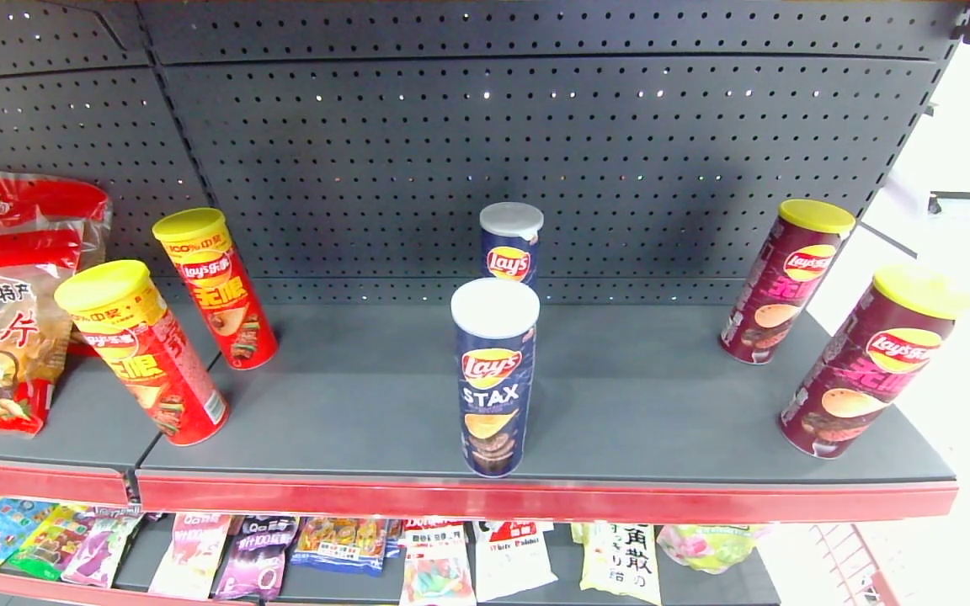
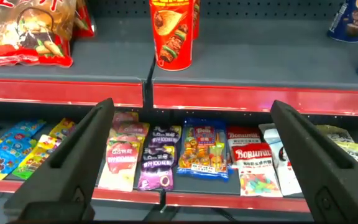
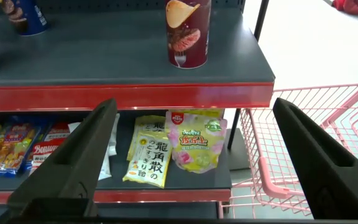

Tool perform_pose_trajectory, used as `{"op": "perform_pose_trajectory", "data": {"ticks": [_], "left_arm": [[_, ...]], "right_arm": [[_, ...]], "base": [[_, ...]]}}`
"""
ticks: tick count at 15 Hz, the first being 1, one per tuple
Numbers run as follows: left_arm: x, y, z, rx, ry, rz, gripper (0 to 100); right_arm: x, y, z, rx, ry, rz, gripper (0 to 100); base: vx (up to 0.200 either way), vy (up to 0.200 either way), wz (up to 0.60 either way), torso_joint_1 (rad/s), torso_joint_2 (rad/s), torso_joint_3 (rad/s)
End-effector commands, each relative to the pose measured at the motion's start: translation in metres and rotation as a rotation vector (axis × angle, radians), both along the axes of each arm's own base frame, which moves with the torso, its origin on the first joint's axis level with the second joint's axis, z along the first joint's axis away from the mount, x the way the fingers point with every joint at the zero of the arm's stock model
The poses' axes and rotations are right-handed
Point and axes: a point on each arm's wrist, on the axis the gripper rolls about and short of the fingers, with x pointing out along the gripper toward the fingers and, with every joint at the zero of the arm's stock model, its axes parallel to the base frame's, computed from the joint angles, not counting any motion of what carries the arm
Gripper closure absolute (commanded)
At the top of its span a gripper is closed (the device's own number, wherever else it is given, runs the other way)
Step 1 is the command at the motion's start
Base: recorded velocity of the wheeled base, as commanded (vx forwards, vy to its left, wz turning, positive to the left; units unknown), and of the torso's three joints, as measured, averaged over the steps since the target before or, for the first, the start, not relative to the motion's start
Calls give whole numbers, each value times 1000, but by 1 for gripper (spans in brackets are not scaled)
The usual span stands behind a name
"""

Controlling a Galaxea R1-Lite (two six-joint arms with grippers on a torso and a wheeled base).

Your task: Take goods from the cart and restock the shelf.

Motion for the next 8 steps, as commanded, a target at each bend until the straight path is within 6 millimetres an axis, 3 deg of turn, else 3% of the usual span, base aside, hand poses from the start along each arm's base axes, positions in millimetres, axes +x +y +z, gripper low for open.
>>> {"op": "perform_pose_trajectory", "data": {"ticks": [1, 8], "left_arm": [[0, 0, 0, 0, 2, 2, 0], [0, 0, 0, -2, 1, 2, 0]], "right_arm": [[0, 0, 0, 0, -2, 1, 0], [0, 0, 0, 0, -1, 1, 0]], "base": [[0, 0, 0, 0, 0, 0], [0, 0, 0, 0, 0, 0]]}}
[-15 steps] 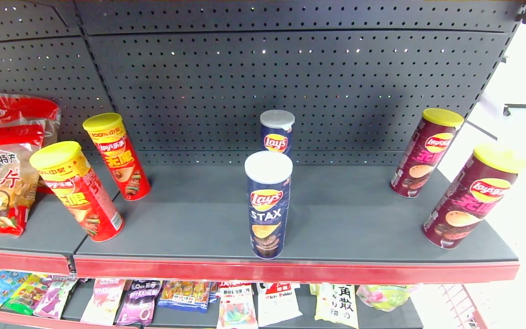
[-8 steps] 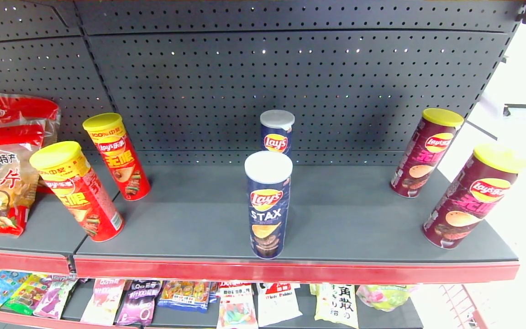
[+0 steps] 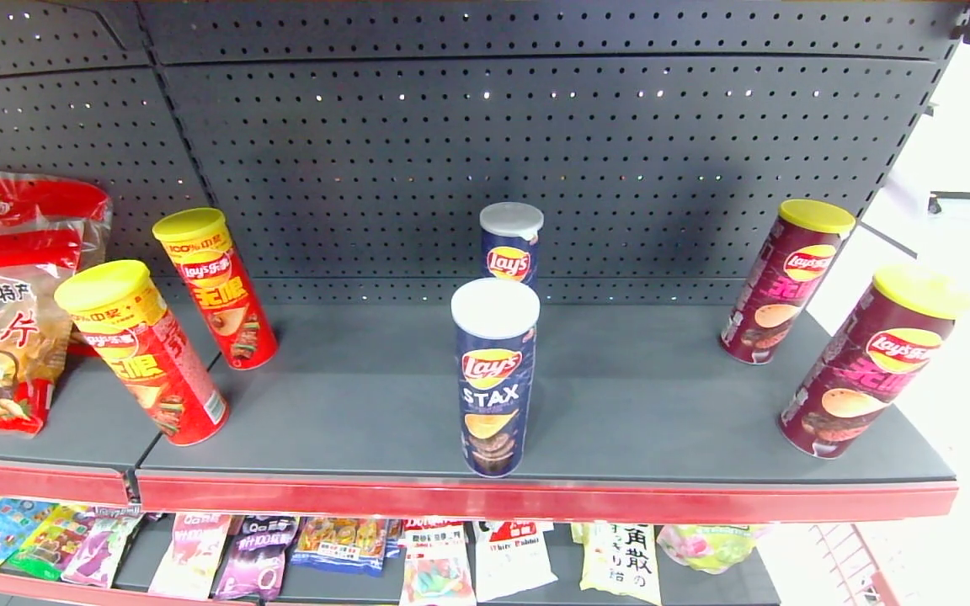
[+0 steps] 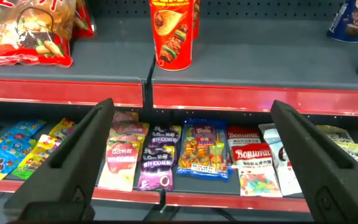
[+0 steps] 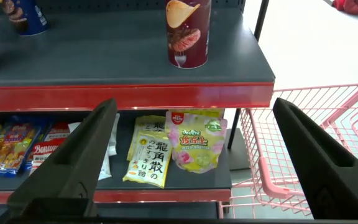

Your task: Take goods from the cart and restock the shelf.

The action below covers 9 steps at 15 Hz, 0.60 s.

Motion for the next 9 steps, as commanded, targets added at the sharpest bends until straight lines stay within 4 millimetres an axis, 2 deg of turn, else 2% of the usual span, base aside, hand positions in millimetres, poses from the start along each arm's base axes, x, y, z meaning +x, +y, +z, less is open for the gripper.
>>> {"op": "perform_pose_trajectory", "data": {"ticks": [1, 9], "left_arm": [[0, 0, 0, 0, 2, 1, 0], [0, 0, 0, 0, 2, 3, 0]], "right_arm": [[0, 0, 0, 0, -1, 0, 0], [0, 0, 0, 0, -1, 0, 0]], "base": [[0, 0, 0, 0, 0, 0], [0, 0, 0, 0, 0, 0]]}}
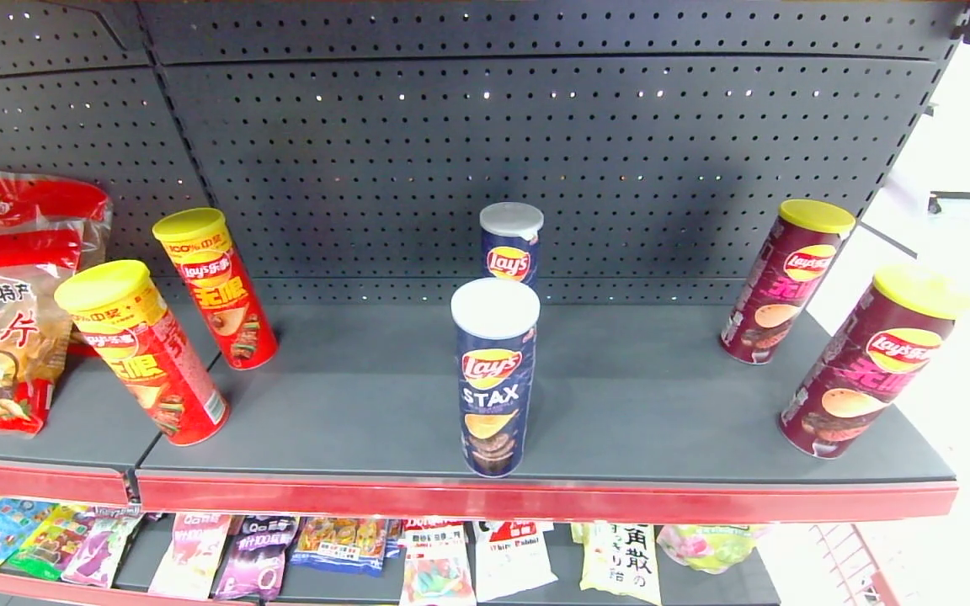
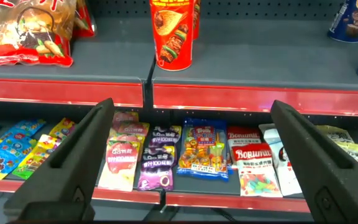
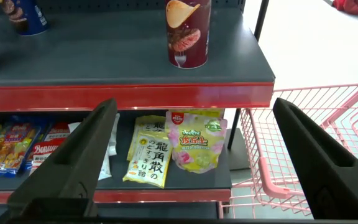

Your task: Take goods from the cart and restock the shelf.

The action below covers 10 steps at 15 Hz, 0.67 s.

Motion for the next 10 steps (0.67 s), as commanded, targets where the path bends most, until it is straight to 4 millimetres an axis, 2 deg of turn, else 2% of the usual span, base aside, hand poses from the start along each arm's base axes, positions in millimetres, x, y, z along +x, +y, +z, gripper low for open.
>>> {"op": "perform_pose_trajectory", "data": {"ticks": [1, 10], "left_arm": [[0, 0, 0, 0, 2, 1, 0], [0, 0, 0, 0, 2, 1, 0]], "right_arm": [[0, 0, 0, 0, -1, 0, 0], [0, 0, 0, 0, -1, 0, 0]], "base": [[0, 0, 0, 0, 0, 0], [0, 0, 0, 0, 0, 0]]}}
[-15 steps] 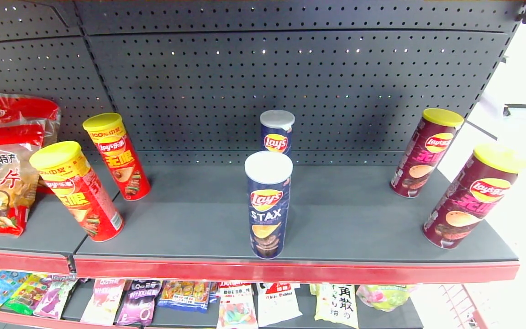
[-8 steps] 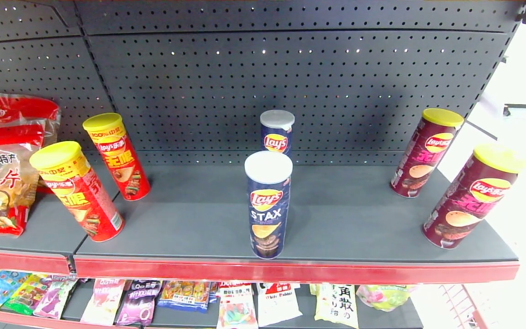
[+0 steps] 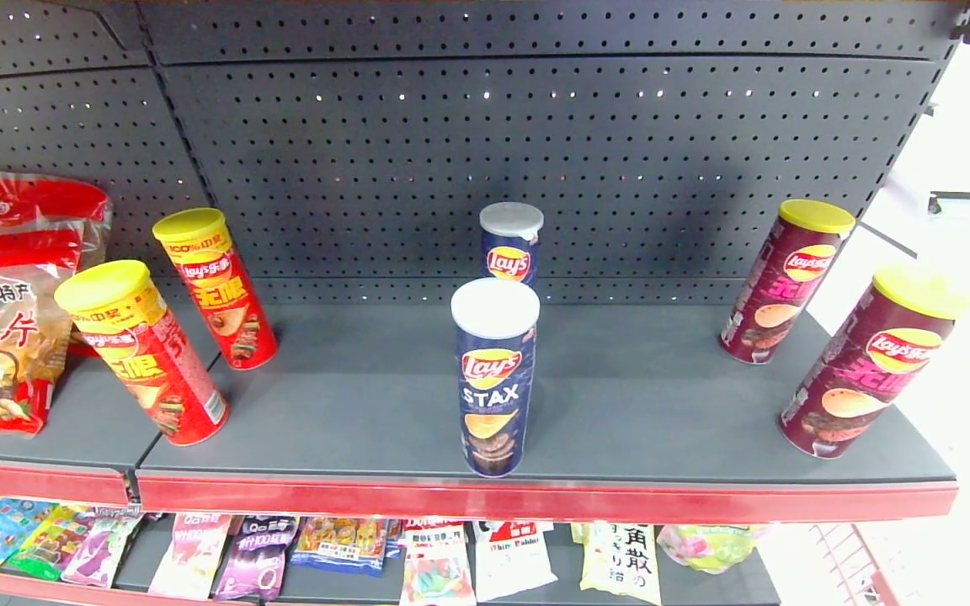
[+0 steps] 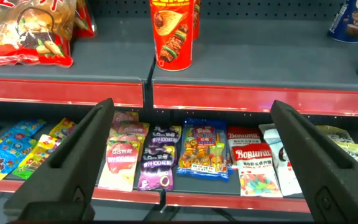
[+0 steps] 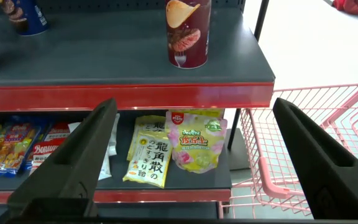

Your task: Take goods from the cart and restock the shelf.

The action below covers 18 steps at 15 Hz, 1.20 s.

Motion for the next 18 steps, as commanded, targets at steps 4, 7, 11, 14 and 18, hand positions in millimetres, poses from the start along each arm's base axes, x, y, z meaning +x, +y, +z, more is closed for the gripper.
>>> {"op": "perform_pose_trajectory", "data": {"ticks": [4, 7, 11, 14, 18], "left_arm": [[0, 0, 0, 0, 2, 1, 0], [0, 0, 0, 0, 2, 3, 0], [0, 0, 0, 0, 2, 4, 0], [0, 0, 0, 0, 2, 6, 0], [0, 0, 0, 1, 2, 3, 0]], "right_arm": [[0, 0, 0, 0, -1, 0, 0], [0, 0, 0, 0, -1, 0, 0], [0, 0, 0, 0, -1, 0, 0], [0, 0, 0, 0, -1, 0, 0], [0, 0, 0, 0, -1, 0, 0]], "base": [[0, 0, 0, 0, 0, 0], [0, 0, 0, 0, 0, 0], [0, 0, 0, 0, 0, 0], [0, 0, 0, 0, 0, 0], [0, 0, 0, 0, 0, 0]]}}
